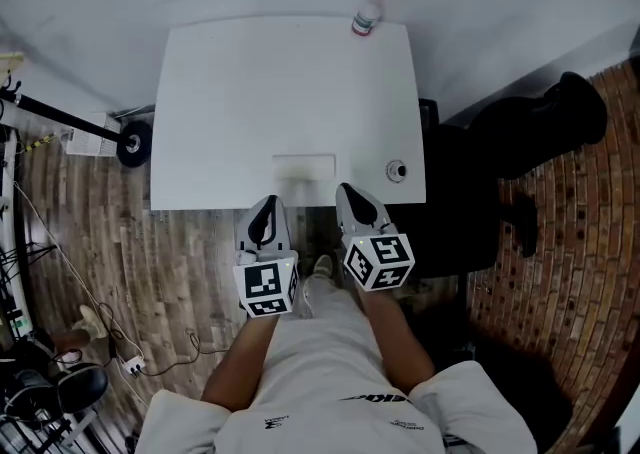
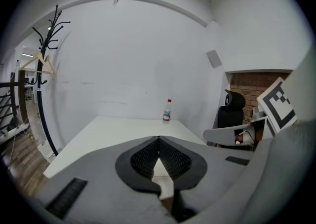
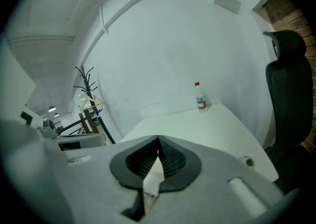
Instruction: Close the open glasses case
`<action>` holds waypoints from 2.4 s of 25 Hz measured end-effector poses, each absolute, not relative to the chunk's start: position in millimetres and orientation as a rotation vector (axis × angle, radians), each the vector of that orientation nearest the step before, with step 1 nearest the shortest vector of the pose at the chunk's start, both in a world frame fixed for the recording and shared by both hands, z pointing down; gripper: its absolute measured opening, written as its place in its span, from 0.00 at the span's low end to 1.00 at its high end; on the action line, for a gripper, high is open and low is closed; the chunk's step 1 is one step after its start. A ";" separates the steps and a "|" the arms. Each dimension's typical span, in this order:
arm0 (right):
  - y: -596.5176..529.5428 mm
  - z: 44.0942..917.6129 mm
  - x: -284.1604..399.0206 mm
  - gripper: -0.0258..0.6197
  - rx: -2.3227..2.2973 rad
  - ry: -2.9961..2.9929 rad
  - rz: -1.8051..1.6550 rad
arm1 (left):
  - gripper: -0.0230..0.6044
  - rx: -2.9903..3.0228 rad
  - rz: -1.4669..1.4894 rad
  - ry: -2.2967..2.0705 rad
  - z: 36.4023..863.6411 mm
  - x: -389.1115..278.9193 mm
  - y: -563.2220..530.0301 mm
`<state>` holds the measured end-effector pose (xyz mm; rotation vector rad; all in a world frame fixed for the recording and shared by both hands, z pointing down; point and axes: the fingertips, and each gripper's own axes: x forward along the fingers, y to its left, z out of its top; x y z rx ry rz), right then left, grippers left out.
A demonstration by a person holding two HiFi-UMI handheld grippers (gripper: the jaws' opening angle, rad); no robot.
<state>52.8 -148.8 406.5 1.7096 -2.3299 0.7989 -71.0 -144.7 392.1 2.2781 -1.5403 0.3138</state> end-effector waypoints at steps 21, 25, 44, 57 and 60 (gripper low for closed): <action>-138.8 282.7 48.4 0.04 1.752 -2.490 0.540 | 0.03 2.497 0.179 -1.517 272.4 -45.1 -140.4; -139.1 273.8 45.4 0.04 1.750 -2.506 0.530 | 0.03 2.535 0.176 -1.526 262.4 -43.3 -142.3; -144.2 245.9 33.7 0.04 1.781 -2.559 0.390 | 0.03 2.602 0.136 -1.518 243.2 -49.7 -148.7; -137.8 244.0 34.4 0.04 1.785 -2.562 0.360 | 0.03 2.594 0.124 -1.506 240.1 -46.9 -140.1; -134.6 242.5 36.4 0.04 1.779 -2.567 0.354 | 0.03 2.594 0.125 -1.509 239.3 -43.8 -136.0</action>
